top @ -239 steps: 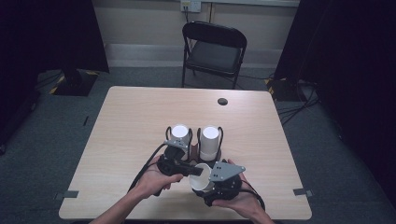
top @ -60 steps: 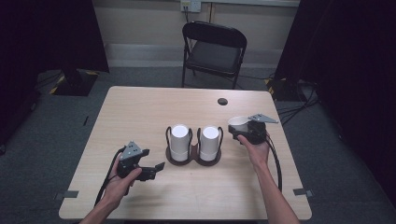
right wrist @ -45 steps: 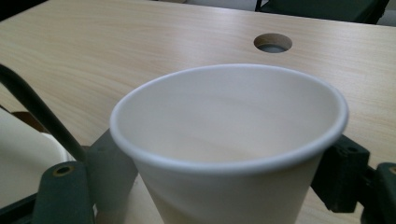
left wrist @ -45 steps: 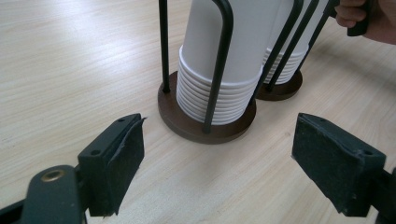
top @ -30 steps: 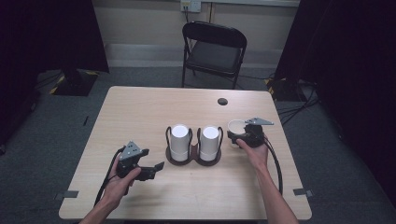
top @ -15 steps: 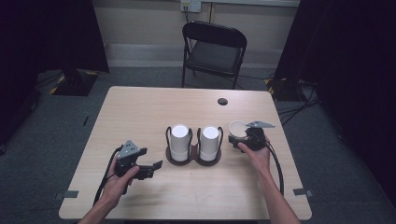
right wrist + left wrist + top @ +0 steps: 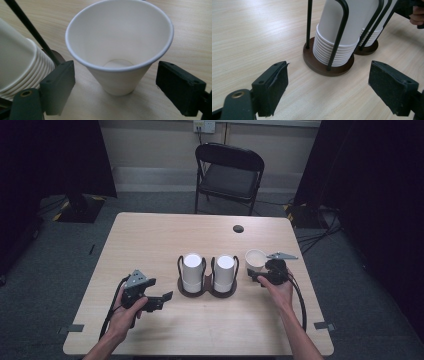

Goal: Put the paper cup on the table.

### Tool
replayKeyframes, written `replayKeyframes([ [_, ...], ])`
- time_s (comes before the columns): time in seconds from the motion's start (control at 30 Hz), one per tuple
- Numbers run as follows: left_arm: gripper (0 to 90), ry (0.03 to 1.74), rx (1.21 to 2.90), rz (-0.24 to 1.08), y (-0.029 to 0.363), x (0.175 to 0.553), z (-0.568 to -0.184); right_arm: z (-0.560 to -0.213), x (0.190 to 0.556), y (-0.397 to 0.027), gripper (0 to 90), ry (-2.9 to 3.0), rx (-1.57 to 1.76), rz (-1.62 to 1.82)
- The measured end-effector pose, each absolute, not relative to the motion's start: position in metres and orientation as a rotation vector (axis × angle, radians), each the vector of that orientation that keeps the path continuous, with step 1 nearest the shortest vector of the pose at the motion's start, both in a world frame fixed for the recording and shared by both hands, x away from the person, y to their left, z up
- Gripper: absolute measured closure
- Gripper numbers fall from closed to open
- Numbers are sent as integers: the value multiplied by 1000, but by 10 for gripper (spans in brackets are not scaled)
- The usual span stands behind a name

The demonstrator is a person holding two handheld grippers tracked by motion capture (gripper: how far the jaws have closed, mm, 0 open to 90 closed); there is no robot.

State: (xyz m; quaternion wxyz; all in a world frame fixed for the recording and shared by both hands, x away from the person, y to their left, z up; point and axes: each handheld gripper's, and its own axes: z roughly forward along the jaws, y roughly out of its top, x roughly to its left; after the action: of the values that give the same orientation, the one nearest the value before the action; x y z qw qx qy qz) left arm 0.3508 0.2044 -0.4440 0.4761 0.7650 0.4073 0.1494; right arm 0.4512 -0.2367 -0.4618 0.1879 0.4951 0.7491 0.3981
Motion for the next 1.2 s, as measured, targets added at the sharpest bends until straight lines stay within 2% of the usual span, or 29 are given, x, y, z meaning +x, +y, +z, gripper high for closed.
replayKeyframes([
  [0.77, 164, 1026, 1851, 379, 204, 353, -445, -433, 404, -260, 162, 1993, 1409, 1207],
  [1.2, 159, 1014, 1879, 374, 202, 352, -446, -413, 363, -250, 165, 1967, 1331, 1241],
])
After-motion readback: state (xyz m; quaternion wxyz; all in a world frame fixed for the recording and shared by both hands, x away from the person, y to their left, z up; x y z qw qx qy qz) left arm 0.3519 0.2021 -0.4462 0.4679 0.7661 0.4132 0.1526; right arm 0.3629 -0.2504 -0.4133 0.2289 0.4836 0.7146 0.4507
